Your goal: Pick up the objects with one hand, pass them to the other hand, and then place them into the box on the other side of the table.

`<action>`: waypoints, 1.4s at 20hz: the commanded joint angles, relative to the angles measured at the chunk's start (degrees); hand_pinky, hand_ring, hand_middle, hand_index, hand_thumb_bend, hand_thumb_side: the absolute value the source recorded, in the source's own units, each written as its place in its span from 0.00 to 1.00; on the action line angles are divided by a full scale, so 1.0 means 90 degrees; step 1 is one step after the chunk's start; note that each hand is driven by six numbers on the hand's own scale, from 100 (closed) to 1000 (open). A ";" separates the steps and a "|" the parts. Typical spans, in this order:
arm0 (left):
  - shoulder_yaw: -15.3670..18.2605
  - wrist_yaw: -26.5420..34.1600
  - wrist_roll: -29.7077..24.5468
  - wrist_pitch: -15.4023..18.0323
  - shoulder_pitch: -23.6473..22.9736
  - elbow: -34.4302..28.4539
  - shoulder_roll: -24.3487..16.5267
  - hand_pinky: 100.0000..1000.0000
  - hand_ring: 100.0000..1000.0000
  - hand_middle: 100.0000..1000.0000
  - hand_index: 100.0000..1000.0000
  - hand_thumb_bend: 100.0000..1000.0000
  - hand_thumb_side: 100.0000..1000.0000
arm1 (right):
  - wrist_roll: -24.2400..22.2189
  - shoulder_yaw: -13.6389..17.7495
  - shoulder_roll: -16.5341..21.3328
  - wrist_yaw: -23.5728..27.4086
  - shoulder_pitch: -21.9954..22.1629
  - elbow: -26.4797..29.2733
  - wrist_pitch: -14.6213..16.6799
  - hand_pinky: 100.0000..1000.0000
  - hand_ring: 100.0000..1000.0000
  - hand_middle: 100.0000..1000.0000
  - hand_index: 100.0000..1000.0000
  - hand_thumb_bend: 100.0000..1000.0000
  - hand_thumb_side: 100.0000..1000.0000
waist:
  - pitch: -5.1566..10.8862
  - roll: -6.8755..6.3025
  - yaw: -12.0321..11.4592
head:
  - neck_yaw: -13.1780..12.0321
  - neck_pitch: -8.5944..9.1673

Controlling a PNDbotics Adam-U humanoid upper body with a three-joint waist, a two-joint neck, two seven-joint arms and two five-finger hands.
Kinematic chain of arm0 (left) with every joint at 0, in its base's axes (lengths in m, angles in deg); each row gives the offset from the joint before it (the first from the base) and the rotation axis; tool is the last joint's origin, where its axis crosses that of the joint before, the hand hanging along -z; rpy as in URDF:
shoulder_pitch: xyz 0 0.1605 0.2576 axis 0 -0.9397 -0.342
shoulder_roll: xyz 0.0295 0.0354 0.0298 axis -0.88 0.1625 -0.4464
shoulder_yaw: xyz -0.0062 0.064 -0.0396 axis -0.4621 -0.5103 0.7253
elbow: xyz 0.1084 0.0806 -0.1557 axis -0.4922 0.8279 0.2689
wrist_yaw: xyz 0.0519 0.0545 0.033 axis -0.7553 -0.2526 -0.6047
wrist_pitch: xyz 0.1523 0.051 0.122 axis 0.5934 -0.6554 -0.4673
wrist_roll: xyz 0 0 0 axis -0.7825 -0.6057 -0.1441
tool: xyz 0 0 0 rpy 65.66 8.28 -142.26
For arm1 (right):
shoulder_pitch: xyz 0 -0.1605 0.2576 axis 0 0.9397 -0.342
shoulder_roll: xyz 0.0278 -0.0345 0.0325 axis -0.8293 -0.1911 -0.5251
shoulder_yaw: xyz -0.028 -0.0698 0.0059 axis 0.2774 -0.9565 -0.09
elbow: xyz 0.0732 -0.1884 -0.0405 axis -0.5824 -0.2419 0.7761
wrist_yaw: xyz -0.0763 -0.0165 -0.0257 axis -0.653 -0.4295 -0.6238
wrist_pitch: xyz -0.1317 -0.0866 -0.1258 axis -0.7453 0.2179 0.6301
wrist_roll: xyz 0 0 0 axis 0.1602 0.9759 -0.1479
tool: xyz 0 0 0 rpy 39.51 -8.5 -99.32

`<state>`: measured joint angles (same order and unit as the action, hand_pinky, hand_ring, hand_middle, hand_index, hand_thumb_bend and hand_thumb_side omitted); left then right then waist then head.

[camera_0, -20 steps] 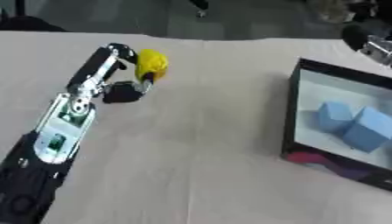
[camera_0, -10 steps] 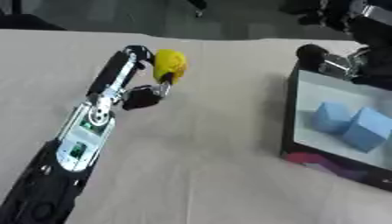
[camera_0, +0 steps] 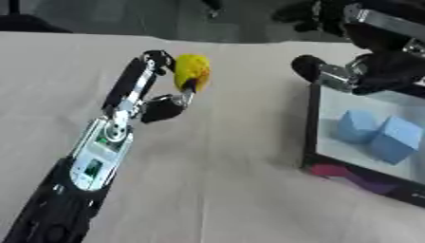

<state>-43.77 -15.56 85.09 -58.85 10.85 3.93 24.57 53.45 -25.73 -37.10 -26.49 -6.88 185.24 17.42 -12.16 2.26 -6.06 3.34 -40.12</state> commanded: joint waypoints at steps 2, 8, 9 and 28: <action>-0.0079 -0.0006 0.0060 0.0138 0.0070 -0.0196 0.0082 0.70 0.73 0.52 0.45 0.00 0.21 | -0.0099 -0.0076 -0.0060 -0.0239 -0.0221 -0.0253 0.0061 0.97 1.00 0.93 0.94 0.15 0.52 | 0.0198 0.0087 -0.0025 | 0.0072 0.0017; -0.0188 0.0034 0.0080 0.0263 0.0082 -0.0248 0.0166 0.70 0.73 0.52 0.45 0.00 0.22 | -0.0213 -0.0241 -0.0274 -0.0595 -0.0421 -0.0717 0.0217 0.96 1.00 0.93 0.93 0.16 0.53 | 0.0192 0.0093 -0.0074 | 0.0188 0.0012; -0.0210 0.0044 0.0077 0.0288 0.0085 -0.0256 0.0179 0.70 0.73 0.52 0.45 0.00 0.22 | -0.0226 -0.0267 -0.0312 -0.0657 -0.0453 -0.0804 0.0244 0.96 1.00 0.93 0.93 0.17 0.53 | 0.0189 0.0092 -0.0084 | 0.0204 0.0013; -0.0470 0.0193 0.0046 0.0660 0.0172 -0.0391 0.0277 0.71 0.73 0.52 0.45 0.00 0.22 | -0.0527 -0.0585 -0.0853 -0.1310 -0.0758 -0.1785 0.0713 0.97 1.00 0.94 0.95 0.20 0.57 | 0.0106 0.0072 -0.0235 | 0.0441 0.0052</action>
<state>-47.87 -14.15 85.44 -53.30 11.14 1.66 26.93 48.81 -31.39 -45.29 -37.89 -12.46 169.06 23.47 -12.16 2.45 -8.19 7.13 -40.15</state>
